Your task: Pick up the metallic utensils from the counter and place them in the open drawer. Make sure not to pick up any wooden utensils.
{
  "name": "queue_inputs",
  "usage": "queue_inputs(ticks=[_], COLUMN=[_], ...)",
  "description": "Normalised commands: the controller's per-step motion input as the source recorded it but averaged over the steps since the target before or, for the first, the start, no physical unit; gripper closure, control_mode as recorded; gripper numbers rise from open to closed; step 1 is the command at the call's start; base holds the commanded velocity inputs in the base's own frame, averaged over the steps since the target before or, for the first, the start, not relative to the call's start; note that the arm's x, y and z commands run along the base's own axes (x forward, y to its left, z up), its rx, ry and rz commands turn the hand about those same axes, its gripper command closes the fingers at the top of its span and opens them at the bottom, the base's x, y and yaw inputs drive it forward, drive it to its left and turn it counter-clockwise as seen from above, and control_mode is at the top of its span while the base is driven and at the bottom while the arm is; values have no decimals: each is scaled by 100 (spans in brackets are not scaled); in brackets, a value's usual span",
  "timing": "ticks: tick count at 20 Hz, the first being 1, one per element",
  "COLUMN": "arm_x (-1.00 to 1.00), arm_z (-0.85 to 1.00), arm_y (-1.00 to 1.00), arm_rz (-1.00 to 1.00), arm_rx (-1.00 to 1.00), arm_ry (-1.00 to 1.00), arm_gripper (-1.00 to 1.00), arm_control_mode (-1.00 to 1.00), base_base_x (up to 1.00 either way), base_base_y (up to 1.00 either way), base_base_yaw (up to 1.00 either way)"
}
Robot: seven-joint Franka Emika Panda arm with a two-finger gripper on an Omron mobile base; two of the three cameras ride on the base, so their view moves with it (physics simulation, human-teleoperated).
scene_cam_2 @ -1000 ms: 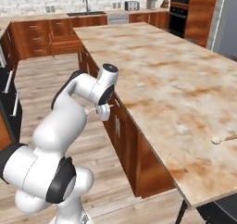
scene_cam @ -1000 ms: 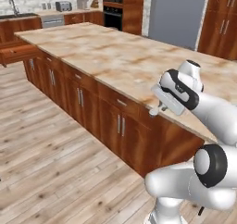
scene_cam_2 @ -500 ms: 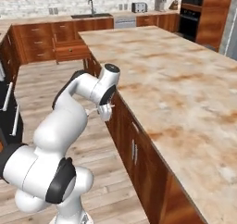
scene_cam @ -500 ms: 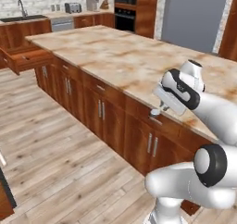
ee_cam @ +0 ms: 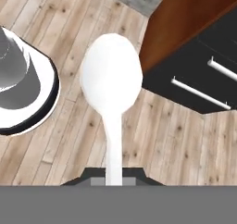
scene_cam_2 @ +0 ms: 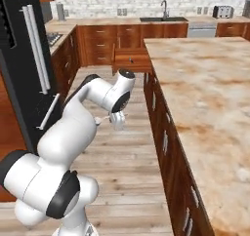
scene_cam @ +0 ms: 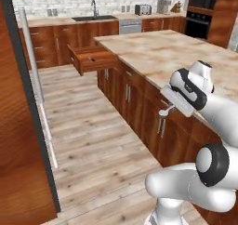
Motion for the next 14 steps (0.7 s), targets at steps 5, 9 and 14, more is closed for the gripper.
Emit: queue_inputs(ticks=[5,9,14], arm_x=[0,0,0], arm_z=[0,0,0], arm_y=[0,0,0], arm_rz=[0,0,0], arm_rx=[0,0,0], arm_ry=[0,0,0], arm_gripper=[100,100,100], arm_control_mode=[100,100,100], base_base_x=[100,100,100], base_base_y=[-4,-30,-49], base_base_yaw=[49,14,0])
